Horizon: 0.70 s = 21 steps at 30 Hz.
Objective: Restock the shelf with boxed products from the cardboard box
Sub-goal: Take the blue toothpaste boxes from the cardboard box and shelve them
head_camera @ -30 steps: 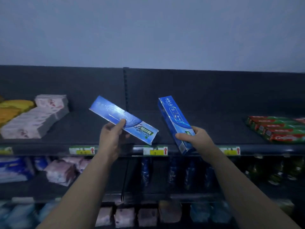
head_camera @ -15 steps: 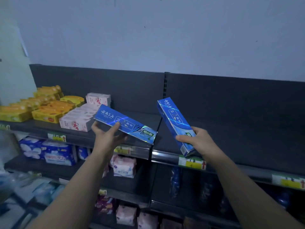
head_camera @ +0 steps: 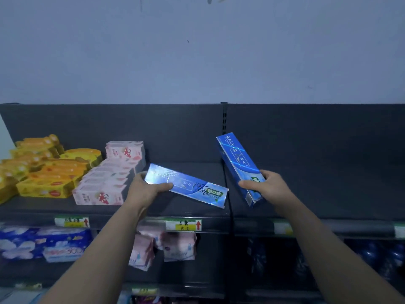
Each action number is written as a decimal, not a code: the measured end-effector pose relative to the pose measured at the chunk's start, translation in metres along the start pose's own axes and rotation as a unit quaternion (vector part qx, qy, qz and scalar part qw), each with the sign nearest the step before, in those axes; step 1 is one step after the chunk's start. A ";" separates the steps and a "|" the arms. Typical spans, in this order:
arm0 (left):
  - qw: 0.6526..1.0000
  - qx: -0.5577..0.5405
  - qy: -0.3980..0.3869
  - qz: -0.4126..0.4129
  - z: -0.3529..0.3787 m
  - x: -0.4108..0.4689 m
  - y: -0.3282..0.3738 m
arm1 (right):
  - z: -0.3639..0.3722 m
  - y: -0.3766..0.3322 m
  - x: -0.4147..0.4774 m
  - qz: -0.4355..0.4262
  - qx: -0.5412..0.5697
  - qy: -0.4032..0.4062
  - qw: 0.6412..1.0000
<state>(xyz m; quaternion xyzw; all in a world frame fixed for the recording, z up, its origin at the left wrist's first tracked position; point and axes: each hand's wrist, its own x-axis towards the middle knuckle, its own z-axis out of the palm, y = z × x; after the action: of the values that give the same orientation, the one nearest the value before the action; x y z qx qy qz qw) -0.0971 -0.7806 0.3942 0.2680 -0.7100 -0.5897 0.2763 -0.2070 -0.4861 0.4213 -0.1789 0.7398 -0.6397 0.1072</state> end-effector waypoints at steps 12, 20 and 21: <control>0.992 0.090 -0.086 -0.002 0.013 0.078 -0.016 | 0.020 0.000 0.024 0.032 0.025 0.031 0.999; 0.989 0.137 -0.050 -0.003 0.032 0.121 -0.014 | 0.016 -0.006 0.074 0.002 0.004 -0.029 1.000; 0.989 0.145 -0.042 0.000 0.035 0.126 -0.013 | 0.015 -0.007 0.081 0.000 0.000 -0.034 0.999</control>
<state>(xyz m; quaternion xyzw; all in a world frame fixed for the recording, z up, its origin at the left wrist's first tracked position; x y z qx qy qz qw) -0.2098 -0.8480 0.3855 0.2800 -0.7991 -0.4912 0.2044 -0.2745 -0.5328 0.4315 -0.2010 0.7355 -0.6334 0.1326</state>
